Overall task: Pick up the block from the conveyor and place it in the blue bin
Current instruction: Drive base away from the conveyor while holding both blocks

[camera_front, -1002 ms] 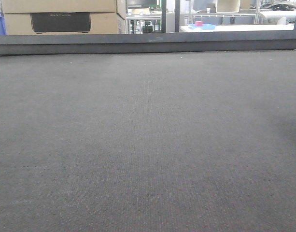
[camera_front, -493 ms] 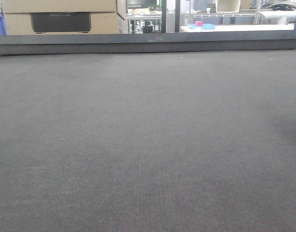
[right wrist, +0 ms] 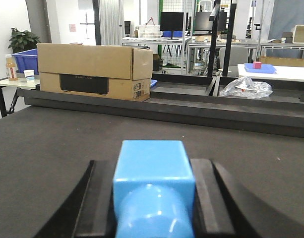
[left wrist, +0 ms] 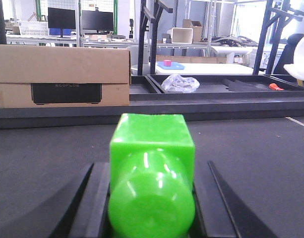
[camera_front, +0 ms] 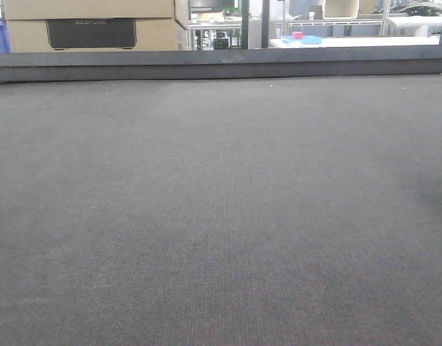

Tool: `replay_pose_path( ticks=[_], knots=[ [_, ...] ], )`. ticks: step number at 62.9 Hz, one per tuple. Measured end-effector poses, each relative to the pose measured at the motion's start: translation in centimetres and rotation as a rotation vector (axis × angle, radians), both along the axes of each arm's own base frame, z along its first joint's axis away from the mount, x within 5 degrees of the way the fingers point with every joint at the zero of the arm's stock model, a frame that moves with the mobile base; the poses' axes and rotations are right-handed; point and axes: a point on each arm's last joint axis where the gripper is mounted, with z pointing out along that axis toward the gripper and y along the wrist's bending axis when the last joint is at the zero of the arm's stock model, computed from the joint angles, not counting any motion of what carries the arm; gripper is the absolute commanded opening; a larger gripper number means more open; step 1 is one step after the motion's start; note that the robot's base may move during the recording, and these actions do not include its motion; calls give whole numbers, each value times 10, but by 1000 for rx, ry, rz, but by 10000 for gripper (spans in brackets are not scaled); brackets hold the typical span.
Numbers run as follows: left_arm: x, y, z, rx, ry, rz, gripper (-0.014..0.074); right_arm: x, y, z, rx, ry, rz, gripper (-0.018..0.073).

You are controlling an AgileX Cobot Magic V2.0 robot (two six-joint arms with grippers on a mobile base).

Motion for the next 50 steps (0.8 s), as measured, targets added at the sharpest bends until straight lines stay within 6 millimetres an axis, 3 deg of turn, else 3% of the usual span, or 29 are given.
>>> replay_pose_path(
  ticks=[50],
  knots=[
    [0,0,0,0,-2,0,-111,0,0,0,-6,1,1,-167]
  ],
)
